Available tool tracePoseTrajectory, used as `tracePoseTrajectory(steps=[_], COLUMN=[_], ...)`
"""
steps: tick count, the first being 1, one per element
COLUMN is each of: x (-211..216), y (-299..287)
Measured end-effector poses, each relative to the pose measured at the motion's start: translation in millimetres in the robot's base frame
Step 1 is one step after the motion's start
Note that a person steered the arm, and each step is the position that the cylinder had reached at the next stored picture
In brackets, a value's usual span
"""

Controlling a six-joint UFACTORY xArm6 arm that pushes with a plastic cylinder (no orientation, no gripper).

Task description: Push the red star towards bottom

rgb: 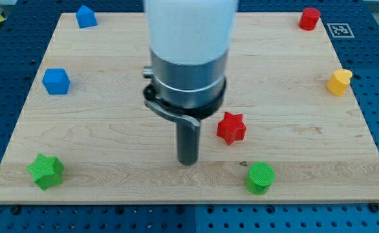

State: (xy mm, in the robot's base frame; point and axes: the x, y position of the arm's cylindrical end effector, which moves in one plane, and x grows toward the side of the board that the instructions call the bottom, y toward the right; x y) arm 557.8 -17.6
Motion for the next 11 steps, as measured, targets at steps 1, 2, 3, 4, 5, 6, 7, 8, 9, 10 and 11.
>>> tracePoseTrajectory(steps=[1, 2, 3, 4, 5, 6, 7, 8, 9, 10, 11], x=[-28, -44, -48, -54, -53, -52, -52, -52, -51, -41, -26], y=[8, 26, 27, 40, 61, 82, 101, 99, 89, 97, 117])
